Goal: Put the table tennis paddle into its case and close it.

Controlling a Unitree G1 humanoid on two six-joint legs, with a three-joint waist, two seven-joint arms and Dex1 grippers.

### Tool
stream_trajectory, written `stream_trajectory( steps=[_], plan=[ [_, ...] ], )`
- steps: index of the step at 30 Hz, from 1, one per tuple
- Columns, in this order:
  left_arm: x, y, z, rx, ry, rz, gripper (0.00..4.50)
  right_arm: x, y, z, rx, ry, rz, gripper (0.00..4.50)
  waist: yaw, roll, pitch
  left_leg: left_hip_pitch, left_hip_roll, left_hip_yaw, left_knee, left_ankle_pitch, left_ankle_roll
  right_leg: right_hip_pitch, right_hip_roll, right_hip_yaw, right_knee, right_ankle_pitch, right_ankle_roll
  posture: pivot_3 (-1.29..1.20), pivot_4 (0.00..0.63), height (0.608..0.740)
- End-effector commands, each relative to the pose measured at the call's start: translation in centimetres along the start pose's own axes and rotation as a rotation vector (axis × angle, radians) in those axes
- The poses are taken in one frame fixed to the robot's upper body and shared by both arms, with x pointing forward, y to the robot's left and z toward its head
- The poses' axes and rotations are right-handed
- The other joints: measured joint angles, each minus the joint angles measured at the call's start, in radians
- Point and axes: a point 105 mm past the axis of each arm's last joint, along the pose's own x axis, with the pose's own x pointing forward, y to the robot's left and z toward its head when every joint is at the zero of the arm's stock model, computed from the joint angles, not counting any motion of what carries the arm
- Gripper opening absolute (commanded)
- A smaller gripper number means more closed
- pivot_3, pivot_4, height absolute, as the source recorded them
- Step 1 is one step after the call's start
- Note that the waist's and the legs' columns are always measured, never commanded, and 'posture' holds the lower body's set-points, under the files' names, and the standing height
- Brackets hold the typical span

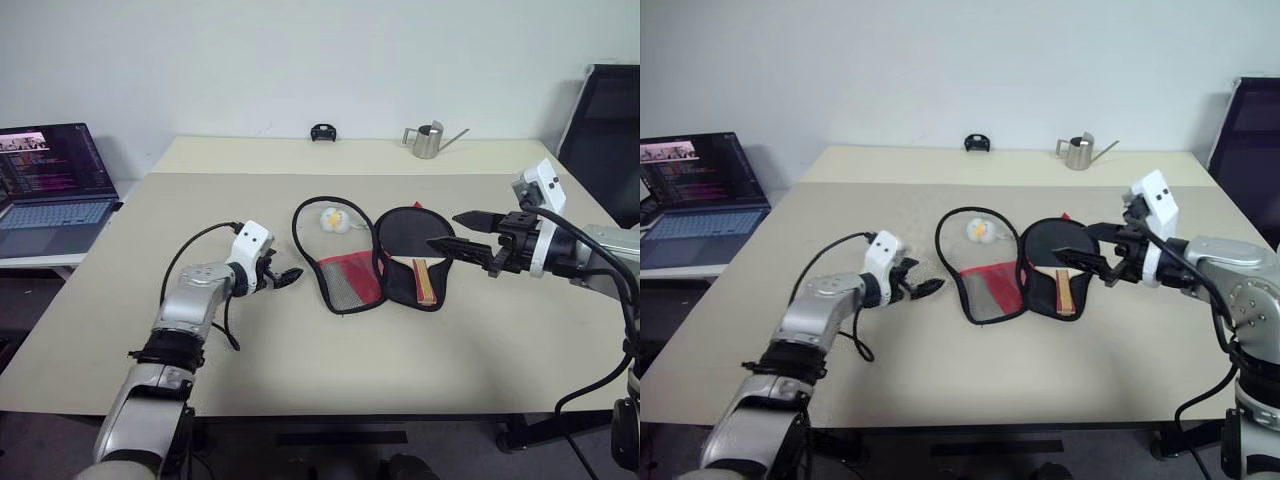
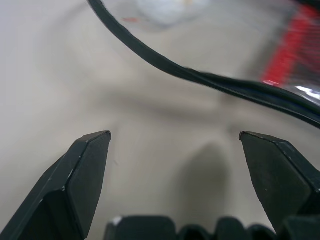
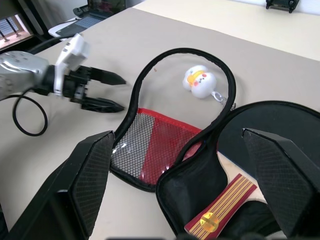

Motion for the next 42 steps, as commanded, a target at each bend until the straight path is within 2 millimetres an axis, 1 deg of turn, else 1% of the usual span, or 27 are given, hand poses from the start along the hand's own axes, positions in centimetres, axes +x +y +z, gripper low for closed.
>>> stream_trajectory(
  steps=[1,5,7,8,11,13,16,20,23,25,27,31,33,35,37,39,42],
  plan=[
    [1.0,-0.1,1.8,0.036,-0.053,0.018,4.5,-0.4,0.4,1.5,-0.041,-0.055,0.01,4.47,0.0,0.0,0.0,0.0,0.0,0.0,0.0,0.0,0.0,0.0,0.0,0.0,0.0,0.0,0.0,0.0,0.15,0.74],
    [3.0,-2.0,1.8,0.028,-0.054,-0.027,4.5,-0.6,0.4,1.7,-0.022,-0.075,-0.001,4.47,0.0,0.0,0.0,0.0,0.0,0.0,0.001,0.0,0.0,0.0,0.0,0.0,0.0,0.0,0.0,0.0,0.15,0.74],
    [3.8,-2.9,2.4,0.033,-0.068,-0.058,4.5,-0.7,0.4,1.6,-0.022,-0.075,-0.005,4.47,0.001,-0.001,0.0,-0.001,0.0,0.0,0.001,0.0,0.0,0.0,0.0,0.0,0.0,0.0,0.0,0.0,0.15,0.74],
    [4.1,-3.4,3.0,0.036,-0.081,-0.071,4.5,-0.7,0.4,1.6,-0.022,-0.074,-0.007,4.47,0.002,-0.001,0.001,-0.001,0.0,0.0,0.002,0.0,0.0,0.0,0.0,0.0,0.0,0.0,0.0,0.0,0.15,0.74],
    [5.2,-4.8,5.4,0.044,-0.141,-0.114,4.5,-1.0,0.3,1.8,-0.024,-0.078,-0.018,4.47,0.011,-0.002,0.001,-0.001,0.0,0.0,0.002,0.0,0.0,0.0,0.0,-0.001,0.0,0.0,0.0,0.0,0.15,0.74],
    [5.9,-6.1,7.6,0.059,-0.189,-0.158,4.5,-1.2,0.2,1.9,-0.025,-0.083,-0.028,4.47,0.017,-0.002,0.001,-0.002,0.0,0.0,0.002,0.0,0.0,0.0,0.0,-0.001,0.0,0.0,0.0,0.0,0.15,0.74],
    [6.6,-7.8,10.1,0.083,-0.239,-0.214,4.5,-1.4,0.2,1.9,-0.024,-0.085,-0.042,4.47,0.022,-0.002,0.001,-0.002,-0.001,0.0,0.003,0.0,0.0,0.0,0.0,-0.001,0.0,0.0,0.0,0.0,0.15,0.74],
    [7.6,-10.0,12.7,0.107,-0.281,-0.248,4.5,-1.8,0.3,1.8,-0.021,-0.09,-0.066,4.47,0.023,-0.002,0.001,-0.002,-0.001,0.0,0.003,-0.001,0.001,0.0,0.0,-0.001,0.0,0.0,0.0,0.0,0.15,0.74],
    [8.3,-11.7,13.7,0.107,-0.292,-0.263,4.5,-2.2,0.1,1.8,-0.018,-0.093,-0.095,4.47,0.022,-0.002,0.001,-0.002,-0.001,0.0,0.003,-0.001,0.001,0.0,0.0,-0.001,0.0,0.0,0.0,0.0,0.15,0.74],
    [8.8,-12.9,13.9,0.106,-0.29,-0.27,4.5,-2.5,-0.1,1.7,-0.008,-0.095,-0.119,4.47,0.022,-0.002,0.001,-0.003,-0.001,0.0,0.003,-0.001,0.001,0.0,0.0,-0.001,0.0,0.0,0.0,0.0,0.15,0.74],
    [9.1,-13.4,13.9,0.105,-0.286,-0.268,4.5,-2.7,-0.2,1.6,-0.002,-0.092,-0.135,4.47,0.021,-0.002,0.001,-0.002,-0.001,0.0,0.003,-0.001,0.001,0.0,0.0,-0.001,0.0,0.0,0.0,0.0,0.15,0.74],
    [9.3,-13.7,13.8,0.092,-0.286,-0.255,4.5,-2.9,-0.4,1.1,0.015,-0.081,-0.167,4.47,0.02,-0.002,0.001,-0.002,0.0,0.0,0.003,-0.001,0.001,0.0,0.0,-0.001,0.0,0.0,0.0,0.0,0.15,0.74],
    [9.2,-13.3,13.7,0.086,-0.291,-0.252,4.5,-3.0,-0.6,0.6,0.02,-0.067,-0.19,4.47,0.021,-0.002,0.001,-0.002,0.0,0.0,0.003,-0.001,0.001,0.0,0.0,-0.001,0.0,0.0,0.0,0.0,0.15,0.74],
    [8.9,-12.4,13.6,0.082,-0.297,-0.24,4.5,-3.0,-0.8,0.2,0.014,-0.053,-0.208,4.47,0.021,-0.003,0.001,-0.002,-0.001,0.0,0.003,-0.001,0.001,0.0,0.0,-0.001,0.0,0.0,0.0,0.0,0.15,0.74],
    [8.2,-11.0,13.5,0.071,-0.323,-0.245,4.5,-2.5,-1.1,-0.7,0.034,-0.03,-0.222,4.47,0.019,-0.002,0.001,-0.002,-0.001,0.001,0.003,-0.001,0.001,0.0,0.0,0.0,0.0,0.0,0.0,0.0,0.15,0.74],
    [7.7,-10.3,13.4,0.071,-0.343,-0.267,4.5,-2.1,-1.5,-1.4,0.058,-0.019,-0.235,4.47,0.017,-0.002,0.001,-0.002,0.0,0.001,0.002,-0.001,0.001,0.0,0.001,0.0,0.0,0.0,0.0,0.0,0.15,0.74],
    [5.3,-10.2,12.6,0.067,-0.387,-0.464,4.5,-1.4,-2.7,-2.7,0.11,0.001,-0.273,4.47,0.013,-0.002,0.001,-0.001,0.0,0.001,0.002,-0.001,0.001,0.0,0.002,0.0,0.001,0.0,0.0,0.0,0.15,0.74]
  ],
)
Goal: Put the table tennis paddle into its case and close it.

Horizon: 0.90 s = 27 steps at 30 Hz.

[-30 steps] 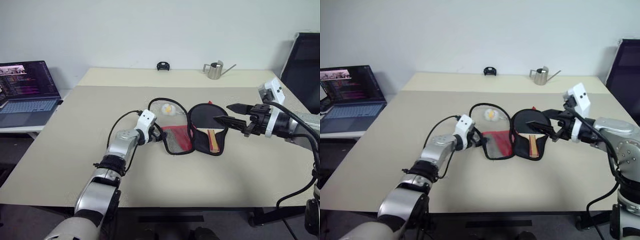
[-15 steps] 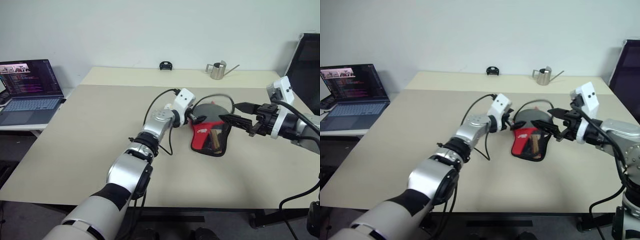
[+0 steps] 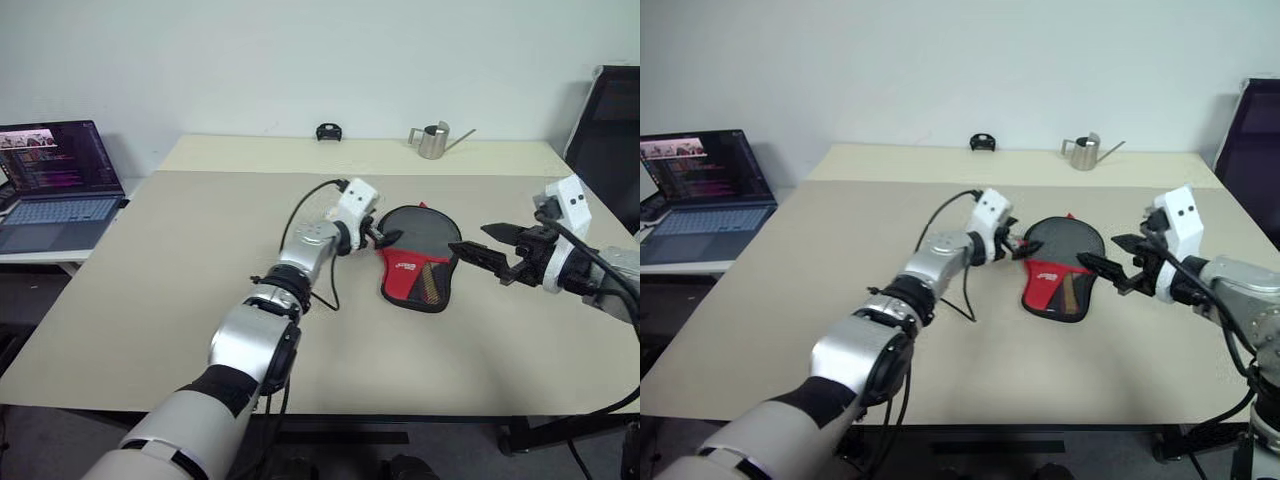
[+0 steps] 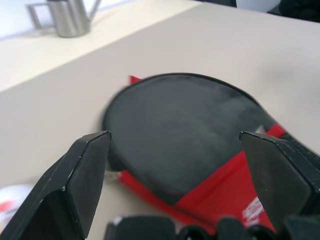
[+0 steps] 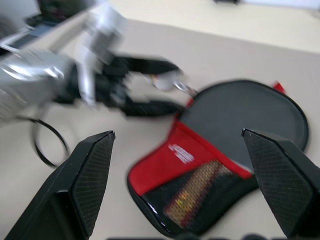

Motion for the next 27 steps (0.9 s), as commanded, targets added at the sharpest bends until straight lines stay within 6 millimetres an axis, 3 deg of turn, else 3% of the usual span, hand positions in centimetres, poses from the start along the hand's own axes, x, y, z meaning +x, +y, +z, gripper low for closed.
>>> stream_trajectory(
  steps=[1,6,11,16,27],
  plan=[
    [-2.5,-1.2,1.7,0.013,-0.116,-0.218,4.5,0.7,-1.3,-0.3,0.012,-0.012,-0.058,4.47,-0.002,0.0,0.0,0.0,0.0,0.0,0.0,0.0,0.0,0.0,0.0,0.0,0.0,0.0,0.0,0.0,0.15,0.74],
    [-7.2,-1.0,1.1,0.015,-0.104,-0.273,4.5,2.4,-3.9,-2.1,0.053,0.029,-0.15,4.47,-0.003,0.0,0.0,0.0,0.0,0.0,0.001,0.0,0.0,0.0,0.0,0.001,0.0,0.0,0.0,0.0,0.15,0.74],
    [-10.0,0.4,0.9,0.006,-0.082,-0.174,4.5,4.2,-6.4,-4.2,0.067,0.07,-0.25,4.47,0.0,0.0,0.0,0.0,0.0,0.0,0.001,0.0,0.0,0.0,0.0,0.001,0.0,0.0,0.0,0.0,0.15,0.74],
    [-11.2,1.0,0.9,0.004,-0.067,-0.119,4.5,6.0,-7.2,-5.3,0.066,0.084,-0.268,4.47,0.001,0.0,0.0,0.0,0.0,0.0,0.002,0.0,0.0,0.001,0.0,0.001,0.0,0.0,0.0,0.0,0.15,0.74],
    [-11.3,0.9,1.4,0.008,-0.072,-0.101,4.5,8.1,-7.3,-8.7,0.058,0.182,-0.247,4.47,0.0,0.0,0.0,0.0,0.0,0.0,0.002,0.0,0.0,0.001,0.0,0.001,0.0,0.0,0.0,0.0,0.15,0.74]
  ],
)
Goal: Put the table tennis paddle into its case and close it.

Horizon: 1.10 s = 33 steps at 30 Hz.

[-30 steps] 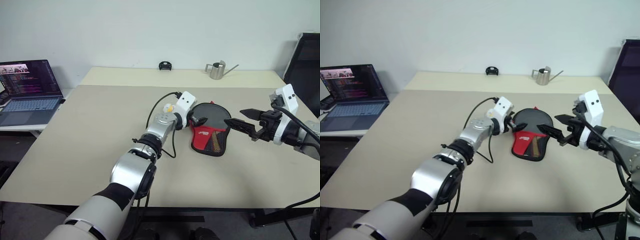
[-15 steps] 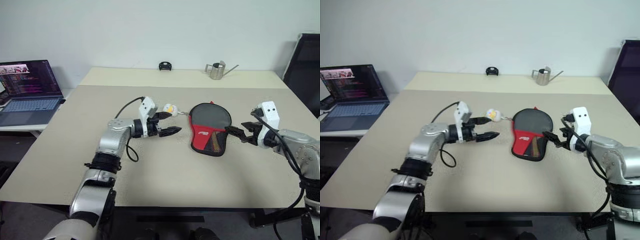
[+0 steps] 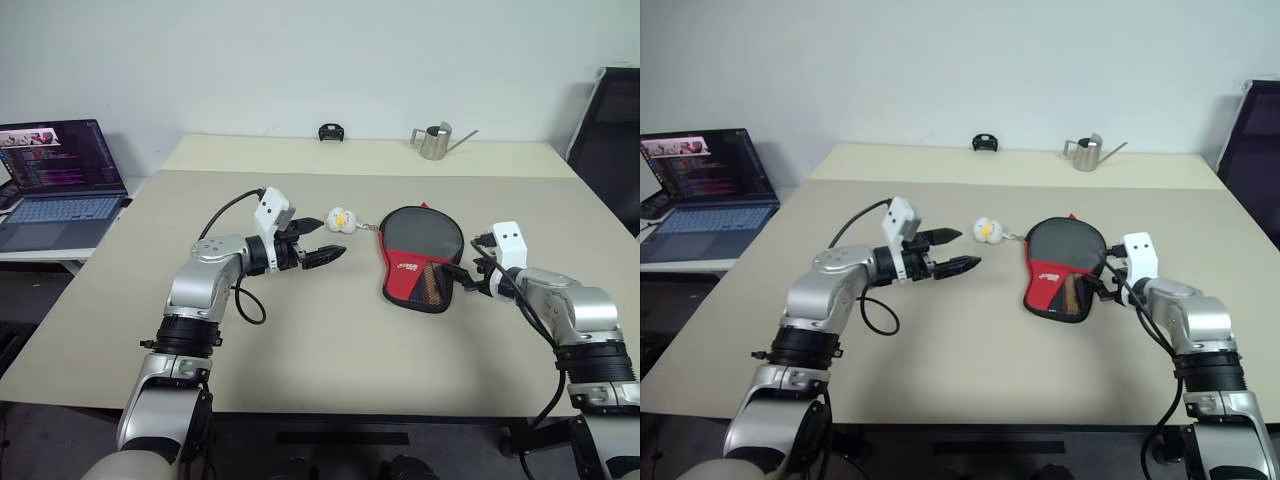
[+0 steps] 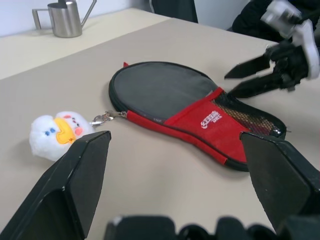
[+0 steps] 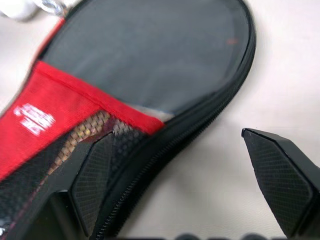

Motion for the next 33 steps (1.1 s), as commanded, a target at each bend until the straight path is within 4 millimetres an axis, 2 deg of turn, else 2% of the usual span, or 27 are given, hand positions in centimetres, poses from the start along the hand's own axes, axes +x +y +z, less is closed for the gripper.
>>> stream_trajectory(
  steps=[1,14,23,26,33],
  plan=[
    [-0.1,-0.2,1.9,0.055,-0.042,-0.006,4.5,0.2,0.3,0.7,-0.037,-0.015,0.014,4.47,0.0,0.0,0.0,0.0,0.0,0.0,0.0,0.0,0.0,0.0,0.0,0.0,0.0,0.0,0.0,0.0,0.15,0.74],
    [0.1,-0.3,1.9,0.057,-0.042,-0.006,4.5,1.7,2.6,-0.5,0.049,0.059,0.136,4.47,-0.022,0.0,0.0,0.001,0.0,0.0,0.0,0.0,0.0,0.0,0.0,0.0,0.0,0.0,0.0,0.0,0.15,0.74],
    [0.0,-0.2,1.8,0.062,-0.036,0.002,4.5,2.8,3.3,-0.6,0.108,0.084,0.163,4.47,-0.032,-0.001,-0.001,0.004,0.001,0.001,0.0,0.0,0.0,0.002,0.0,0.001,0.002,0.001,0.0,0.0,0.15,0.74],
    [0.0,-0.1,1.7,0.062,-0.032,0.003,4.5,2.9,3.8,-0.7,0.107,0.092,0.175,3.82,-0.033,-0.001,-0.001,0.004,0.001,0.001,0.0,0.0,0.0,0.002,0.0,0.001,0.002,0.001,0.0,0.0,0.15,0.74],
    [0.0,-0.1,1.5,0.064,-0.025,0.003,4.5,3.3,4.8,-1.0,0.097,0.102,0.194,1.41,-0.033,-0.001,-0.001,0.004,0.001,0.001,0.0,0.0,0.0,0.002,0.001,0.001,0.002,0.001,0.0,0.0,0.15,0.74]
  ],
)
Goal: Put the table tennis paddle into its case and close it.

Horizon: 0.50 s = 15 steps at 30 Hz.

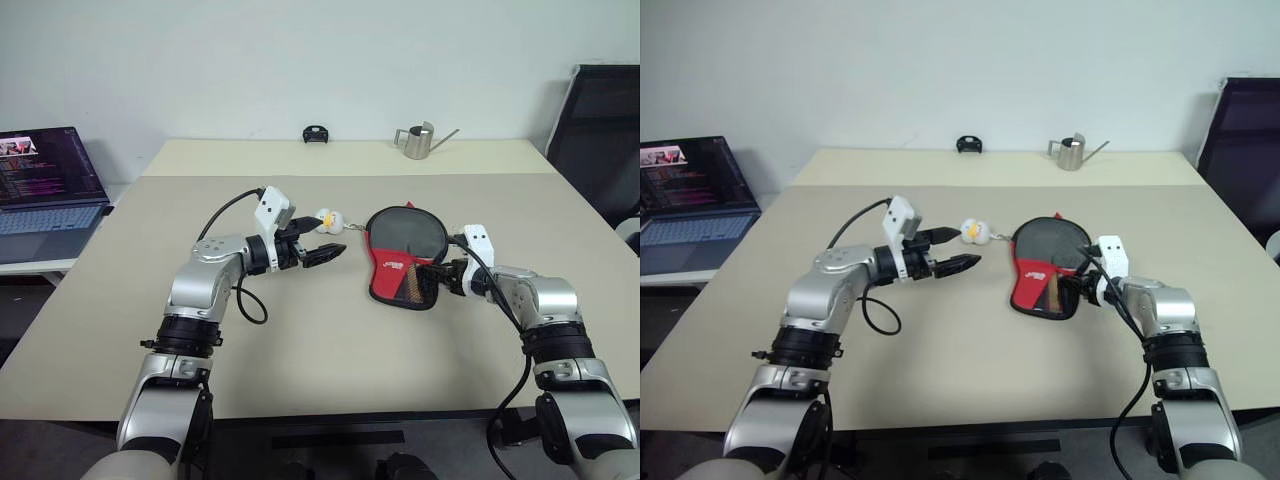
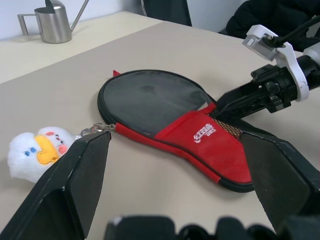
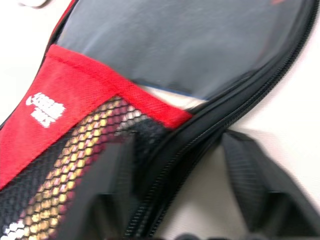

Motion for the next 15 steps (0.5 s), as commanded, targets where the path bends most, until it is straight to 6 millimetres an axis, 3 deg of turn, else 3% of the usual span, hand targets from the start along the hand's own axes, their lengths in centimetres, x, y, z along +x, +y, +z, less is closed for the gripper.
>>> stream_trajectory(
  steps=[1,5,8,15],
  plan=[
    [-0.1,-0.3,1.4,0.071,-0.026,-0.014,4.5,0.7,1.2,-1.0,-0.002,0.049,0.039,1.11,0.0,0.0,0.0,0.0,0.0,0.0,0.0,0.0,0.0,0.0,0.0,0.0,0.0,0.0,0.0,0.0,0.15,0.74],
    [-0.2,-0.3,1.1,0.075,-0.015,-0.014,4.5,0.9,1.6,-1.3,-0.011,0.056,0.045,0.01,0.0,0.0,0.0,0.0,0.0,0.0,0.0,0.0,0.0,0.0,0.0,0.0,0.0,0.0,0.0,0.0,0.15,0.74],
    [-0.7,-0.2,0.7,0.079,0.005,-0.012,4.5,0.9,1.9,-1.2,-0.012,0.054,0.053,0.01,-0.002,0.0,0.0,0.0,0.0,0.0,0.0,0.0,0.0,0.0,0.0,0.0,0.0,0.0,0.0,0.0,0.15,0.74],
    [-4.0,-0.9,-2.2,0.051,0.132,-0.069,4.5,0.0,4.0,-0.6,0.005,0.046,0.146,0.01,-0.009,0.0,0.0,-0.001,0.0,0.0,-0.002,0.0,0.0,-0.001,0.0,0.0,-0.001,0.0,0.0,0.0,0.15,0.74]
  ],
)
